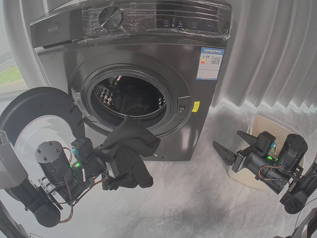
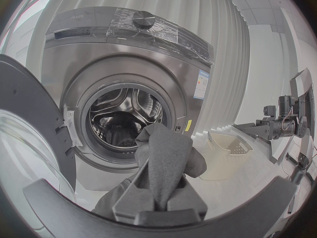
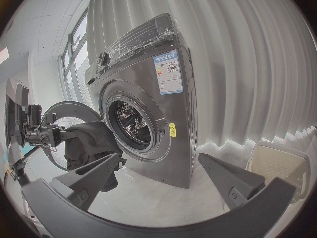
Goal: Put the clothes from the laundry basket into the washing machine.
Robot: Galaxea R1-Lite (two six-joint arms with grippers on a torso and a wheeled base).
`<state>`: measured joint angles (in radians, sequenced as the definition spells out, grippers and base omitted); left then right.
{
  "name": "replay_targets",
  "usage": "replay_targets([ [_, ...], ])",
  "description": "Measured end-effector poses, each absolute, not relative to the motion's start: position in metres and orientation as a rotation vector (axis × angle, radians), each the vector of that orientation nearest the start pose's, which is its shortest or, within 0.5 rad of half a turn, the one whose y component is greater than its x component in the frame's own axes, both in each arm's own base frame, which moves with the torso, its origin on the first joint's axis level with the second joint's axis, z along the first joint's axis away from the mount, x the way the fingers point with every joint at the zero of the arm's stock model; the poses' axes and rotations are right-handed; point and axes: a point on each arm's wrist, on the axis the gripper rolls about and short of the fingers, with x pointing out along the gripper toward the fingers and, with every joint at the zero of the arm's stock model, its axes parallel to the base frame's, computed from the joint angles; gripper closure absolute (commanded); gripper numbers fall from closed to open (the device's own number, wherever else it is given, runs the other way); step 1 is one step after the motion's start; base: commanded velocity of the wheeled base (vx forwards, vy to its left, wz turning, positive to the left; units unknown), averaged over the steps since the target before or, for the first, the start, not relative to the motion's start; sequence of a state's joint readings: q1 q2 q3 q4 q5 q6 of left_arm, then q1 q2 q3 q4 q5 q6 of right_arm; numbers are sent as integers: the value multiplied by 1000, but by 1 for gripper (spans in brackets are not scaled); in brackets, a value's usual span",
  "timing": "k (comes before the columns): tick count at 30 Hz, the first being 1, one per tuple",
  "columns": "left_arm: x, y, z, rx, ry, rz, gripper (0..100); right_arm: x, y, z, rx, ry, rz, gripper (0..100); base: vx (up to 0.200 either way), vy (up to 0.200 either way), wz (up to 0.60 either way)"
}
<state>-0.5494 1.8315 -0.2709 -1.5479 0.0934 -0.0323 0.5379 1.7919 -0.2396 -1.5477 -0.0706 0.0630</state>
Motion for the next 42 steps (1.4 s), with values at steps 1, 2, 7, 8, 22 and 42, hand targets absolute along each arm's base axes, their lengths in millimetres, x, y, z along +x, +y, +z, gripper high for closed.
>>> replay_targets([
  [1, 220, -132, 114, -28, 20, -456, 100, 213, 125, 119, 61, 20, 467, 0, 200, 0, 0],
  [2, 221, -133, 114, -27, 21, -456, 100, 213, 125, 119, 60, 21, 466, 0, 200, 0, 0],
  [7, 221, -132, 113, -27, 24, -454, 100, 212, 125, 119, 61, 22, 469, 0, 40, 0, 0],
  [8, 221, -133, 113, -27, 25, -454, 100, 212, 126, 118, 62, 23, 470, 0, 0, 0, 0],
  [22, 221, -133, 109, -23, 43, -460, 100, 212, 126, 118, 64, 24, 472, 0, 0, 143, 0],
  [42, 222, -134, 103, -15, 64, -463, 100, 214, 127, 114, 61, 43, 471, 0, 0, 80, 0],
])
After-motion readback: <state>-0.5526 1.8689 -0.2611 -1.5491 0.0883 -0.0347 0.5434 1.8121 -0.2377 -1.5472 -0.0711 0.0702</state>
